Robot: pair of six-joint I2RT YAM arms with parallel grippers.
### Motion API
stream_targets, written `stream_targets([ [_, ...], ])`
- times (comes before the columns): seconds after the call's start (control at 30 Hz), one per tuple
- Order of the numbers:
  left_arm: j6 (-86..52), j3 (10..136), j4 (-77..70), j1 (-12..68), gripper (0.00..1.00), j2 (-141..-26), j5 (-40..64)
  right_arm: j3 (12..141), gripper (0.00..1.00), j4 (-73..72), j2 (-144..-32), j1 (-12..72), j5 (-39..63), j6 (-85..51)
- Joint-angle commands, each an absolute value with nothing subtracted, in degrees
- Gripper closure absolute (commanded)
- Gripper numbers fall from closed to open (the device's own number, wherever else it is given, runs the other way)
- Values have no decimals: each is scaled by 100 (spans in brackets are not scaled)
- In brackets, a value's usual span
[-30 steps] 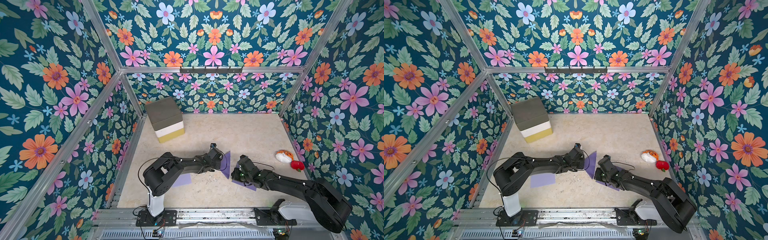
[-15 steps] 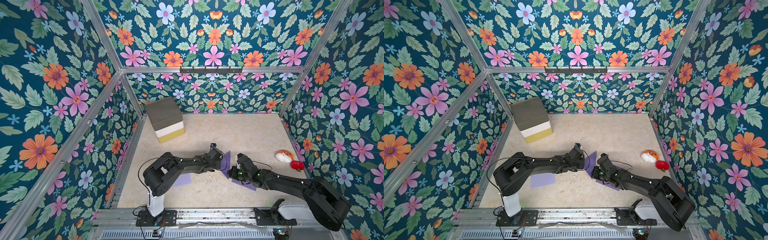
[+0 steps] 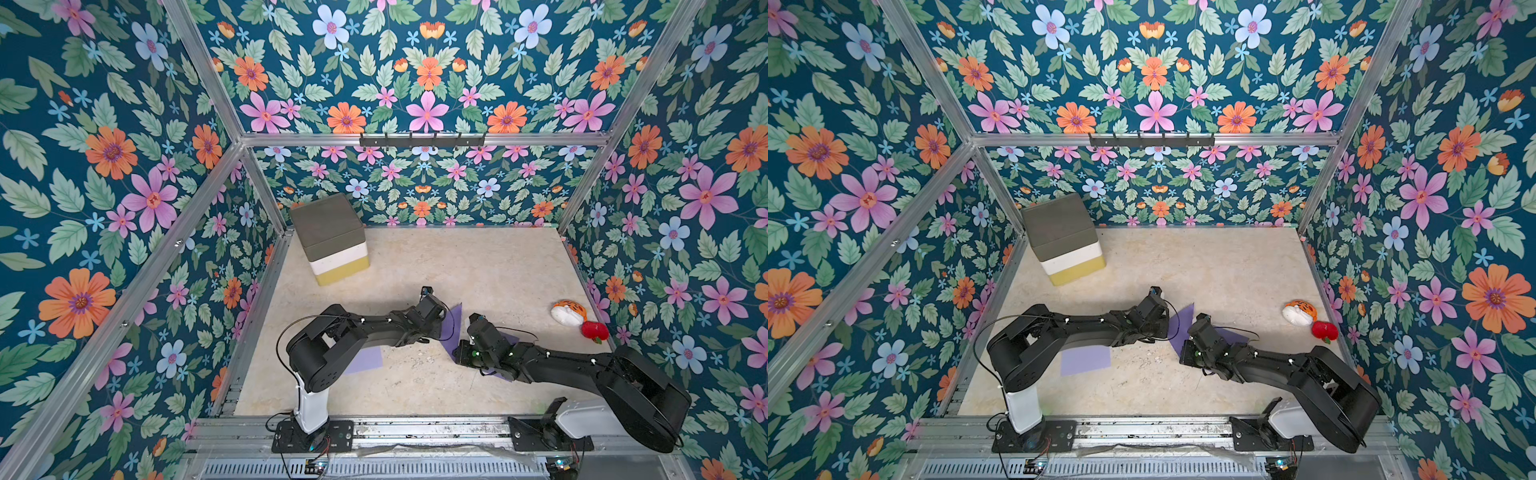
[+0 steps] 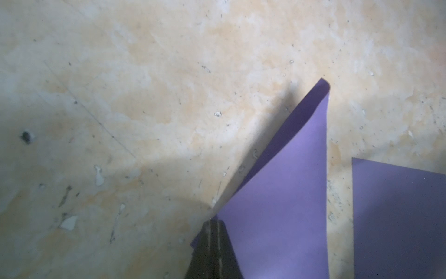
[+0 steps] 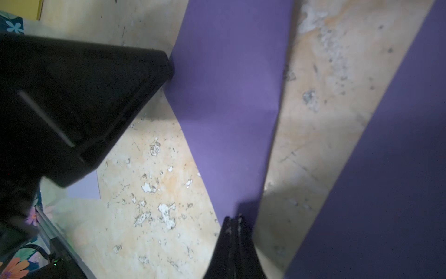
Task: Fold the square paper diagonally
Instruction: Fold the paper at the center of the board.
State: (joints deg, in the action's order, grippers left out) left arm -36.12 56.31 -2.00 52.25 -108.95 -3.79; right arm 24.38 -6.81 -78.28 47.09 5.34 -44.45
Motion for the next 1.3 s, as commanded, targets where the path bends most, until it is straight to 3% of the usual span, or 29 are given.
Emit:
stream_targets([
  [0.0,-3622,5467,2201,5186,100,-11263,-605,2396,100,227,-7802,4816,255,-4554],
  [0.3,-3617,5496,2218,5190,100,-11259,-633,2346,100,701,-6927,4819,65,-4561],
  [0.5,-3604,5487,2172,5190,100,-11241,-563,2307,98,23,-6507,4707,247,-4739],
  [0.7,-3594,5492,2167,5186,100,-11239,-532,2299,98,-995,-6833,4496,919,-4878],
  [1.27,-3574,5509,2206,5186,100,-11248,-579,1947,100,-1004,-7447,4597,1119,-4827],
])
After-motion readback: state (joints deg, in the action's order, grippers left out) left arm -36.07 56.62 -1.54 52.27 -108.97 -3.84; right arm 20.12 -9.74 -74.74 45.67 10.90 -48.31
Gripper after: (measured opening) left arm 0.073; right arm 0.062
